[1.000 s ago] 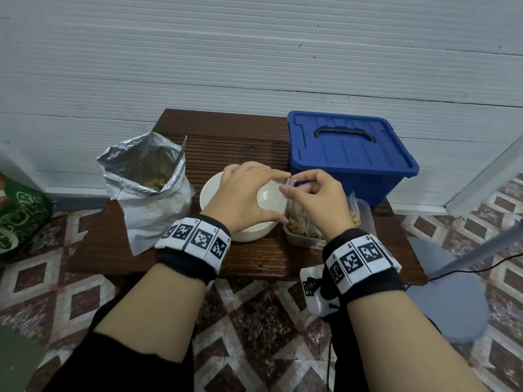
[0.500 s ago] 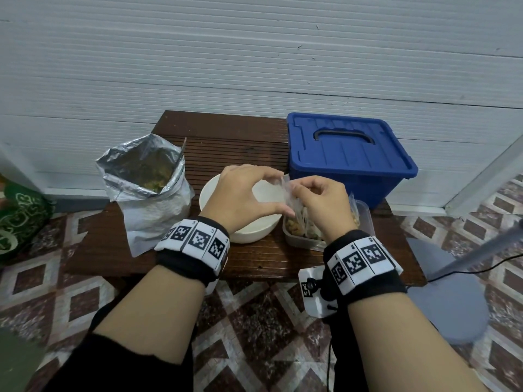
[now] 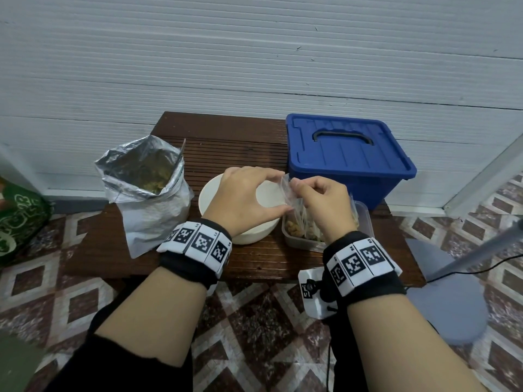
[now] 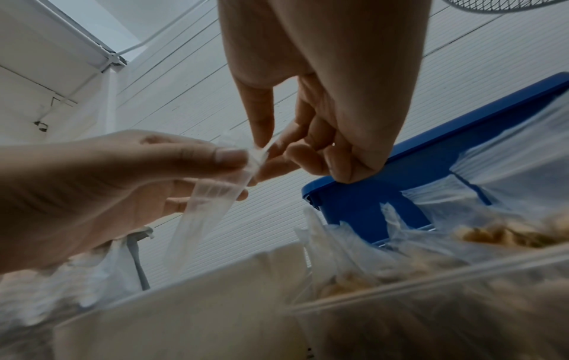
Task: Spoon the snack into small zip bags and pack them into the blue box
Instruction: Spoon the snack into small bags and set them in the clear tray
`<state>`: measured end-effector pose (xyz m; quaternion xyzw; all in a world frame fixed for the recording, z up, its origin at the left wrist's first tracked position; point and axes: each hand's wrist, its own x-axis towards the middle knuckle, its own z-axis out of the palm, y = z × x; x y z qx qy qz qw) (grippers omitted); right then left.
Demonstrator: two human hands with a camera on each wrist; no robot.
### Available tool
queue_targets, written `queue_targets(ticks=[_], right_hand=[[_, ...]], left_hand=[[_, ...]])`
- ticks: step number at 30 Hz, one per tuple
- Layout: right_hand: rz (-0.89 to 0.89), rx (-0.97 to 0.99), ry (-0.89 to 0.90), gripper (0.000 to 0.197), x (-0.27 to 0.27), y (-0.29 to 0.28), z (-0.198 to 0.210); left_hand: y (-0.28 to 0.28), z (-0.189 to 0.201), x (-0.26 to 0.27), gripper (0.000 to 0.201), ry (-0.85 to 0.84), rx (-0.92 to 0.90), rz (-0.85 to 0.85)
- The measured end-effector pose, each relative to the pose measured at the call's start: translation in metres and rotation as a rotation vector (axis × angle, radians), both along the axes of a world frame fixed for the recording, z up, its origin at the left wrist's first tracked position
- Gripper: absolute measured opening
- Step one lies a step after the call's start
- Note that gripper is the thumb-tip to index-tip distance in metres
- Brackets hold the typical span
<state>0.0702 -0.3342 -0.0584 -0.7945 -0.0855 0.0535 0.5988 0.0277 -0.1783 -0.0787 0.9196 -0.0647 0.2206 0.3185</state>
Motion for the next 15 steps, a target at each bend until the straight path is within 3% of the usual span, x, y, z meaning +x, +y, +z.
queue_targets(ticks=[7,15], right_hand=[[0.013,0.052,0.049,0.025,0.000,0.000,0.001],[0.012,0.048,-0.024,0.027,0.002,0.006,-0.001]], left_hand=[[0.006,0.003,0.000,0.040,-0.018,-0.125,0.074],[0.012,0.031,-0.010,0.044,-0.256,-0.316,0.183]])
